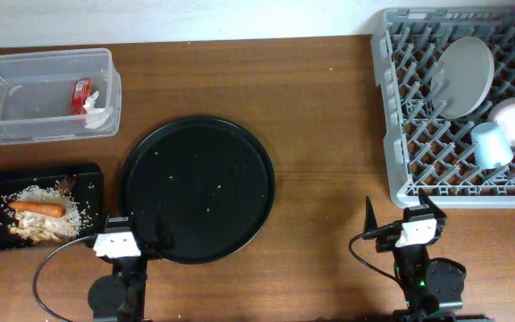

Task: Sort waste into correct bins and load items into the dishwasher rack

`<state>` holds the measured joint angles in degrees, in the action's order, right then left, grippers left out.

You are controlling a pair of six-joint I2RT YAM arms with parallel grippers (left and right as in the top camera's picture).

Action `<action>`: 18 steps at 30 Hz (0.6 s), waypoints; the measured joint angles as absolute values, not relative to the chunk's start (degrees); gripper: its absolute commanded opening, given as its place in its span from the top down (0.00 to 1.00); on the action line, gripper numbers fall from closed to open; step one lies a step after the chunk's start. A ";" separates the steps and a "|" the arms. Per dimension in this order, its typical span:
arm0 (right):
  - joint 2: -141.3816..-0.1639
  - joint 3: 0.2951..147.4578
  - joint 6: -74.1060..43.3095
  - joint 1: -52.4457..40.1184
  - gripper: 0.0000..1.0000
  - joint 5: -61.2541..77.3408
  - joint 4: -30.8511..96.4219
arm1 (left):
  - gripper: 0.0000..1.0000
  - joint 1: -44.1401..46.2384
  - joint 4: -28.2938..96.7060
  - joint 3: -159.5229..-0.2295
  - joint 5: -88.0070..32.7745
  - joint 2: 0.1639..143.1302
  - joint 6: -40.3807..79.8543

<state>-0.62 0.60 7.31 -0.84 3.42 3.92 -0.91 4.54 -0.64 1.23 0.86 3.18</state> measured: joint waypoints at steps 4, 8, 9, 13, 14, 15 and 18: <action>-0.62 0.58 7.31 -0.84 0.02 3.44 3.92 | 0.01 -0.91 4.54 -0.64 1.23 0.86 2.79; -0.62 0.60 7.31 -0.84 0.02 3.42 3.92 | 0.01 -0.91 4.54 -0.64 1.23 0.86 2.74; -0.62 0.60 7.31 -0.84 0.02 3.42 3.92 | 0.01 -0.91 4.54 -0.64 1.23 0.86 2.76; -0.62 0.60 7.29 -0.84 0.02 3.42 3.92 | 0.01 -0.91 4.51 -0.64 1.23 0.86 2.74; -0.62 0.60 7.31 -0.84 0.02 3.42 3.92 | 0.00 -0.91 4.54 -0.64 1.23 0.86 2.74; -0.62 0.60 7.29 -0.84 0.02 3.42 3.92 | 0.01 -0.91 4.54 -0.64 1.23 0.86 2.74; -0.62 0.60 7.31 -0.84 0.02 3.42 3.92 | 0.01 -0.91 4.54 -0.64 1.23 0.86 2.74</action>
<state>-0.62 0.60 7.31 -0.84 3.42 3.92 -0.91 4.54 -0.64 1.23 0.86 2.74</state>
